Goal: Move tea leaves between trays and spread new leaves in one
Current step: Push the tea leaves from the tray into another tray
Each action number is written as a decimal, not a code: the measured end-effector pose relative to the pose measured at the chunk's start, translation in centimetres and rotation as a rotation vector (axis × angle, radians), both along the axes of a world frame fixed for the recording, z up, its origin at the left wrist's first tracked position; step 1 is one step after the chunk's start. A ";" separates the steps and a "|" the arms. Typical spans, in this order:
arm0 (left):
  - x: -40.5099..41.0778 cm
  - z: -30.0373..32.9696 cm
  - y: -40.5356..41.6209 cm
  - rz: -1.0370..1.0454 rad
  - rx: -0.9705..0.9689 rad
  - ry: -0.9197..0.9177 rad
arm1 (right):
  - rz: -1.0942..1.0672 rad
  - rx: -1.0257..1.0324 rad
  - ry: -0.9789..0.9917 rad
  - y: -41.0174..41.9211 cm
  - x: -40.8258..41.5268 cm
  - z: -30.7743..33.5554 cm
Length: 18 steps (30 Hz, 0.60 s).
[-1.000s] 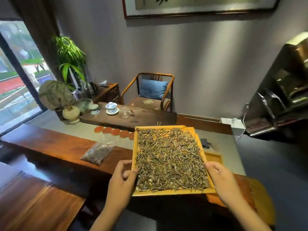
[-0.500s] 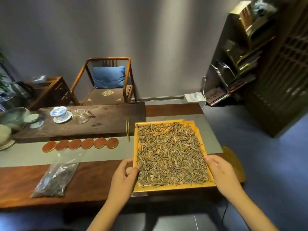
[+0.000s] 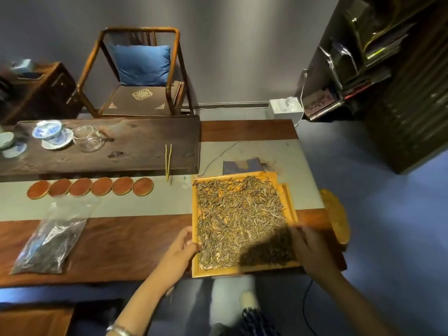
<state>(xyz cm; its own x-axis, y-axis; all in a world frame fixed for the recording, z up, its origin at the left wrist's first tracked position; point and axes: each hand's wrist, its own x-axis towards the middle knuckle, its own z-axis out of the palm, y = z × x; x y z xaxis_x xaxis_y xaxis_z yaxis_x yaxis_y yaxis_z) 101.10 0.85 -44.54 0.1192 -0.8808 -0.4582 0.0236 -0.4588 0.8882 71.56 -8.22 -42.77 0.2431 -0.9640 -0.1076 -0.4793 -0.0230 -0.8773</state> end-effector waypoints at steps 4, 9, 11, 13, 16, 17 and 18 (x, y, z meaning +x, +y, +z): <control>-0.4 -1.0 -2.1 -0.013 0.020 0.026 | 0.016 0.102 -0.019 -2.1 -0.9 -1.1; -0.6 -2.3 -3.1 0.029 0.026 0.072 | -0.003 0.129 -0.022 -4.0 -1.8 -1.1; -0.5 -2.4 -3.0 0.049 0.044 0.120 | -0.034 0.086 0.035 -4.7 -1.9 -0.8; -0.1 -2.8 -2.8 0.038 0.072 0.141 | -0.015 -0.007 0.125 -5.4 -1.9 -0.5; 0.5 -3.3 -2.1 0.019 0.119 0.200 | 0.285 -0.195 0.336 -5.8 -1.0 -0.3; 0.7 -3.3 -2.0 0.015 0.130 0.216 | 0.390 -0.247 0.403 -5.8 -0.5 -0.4; 0.7 -3.2 -1.8 0.016 0.141 0.239 | 0.484 -0.281 0.462 -5.9 0.0 -0.5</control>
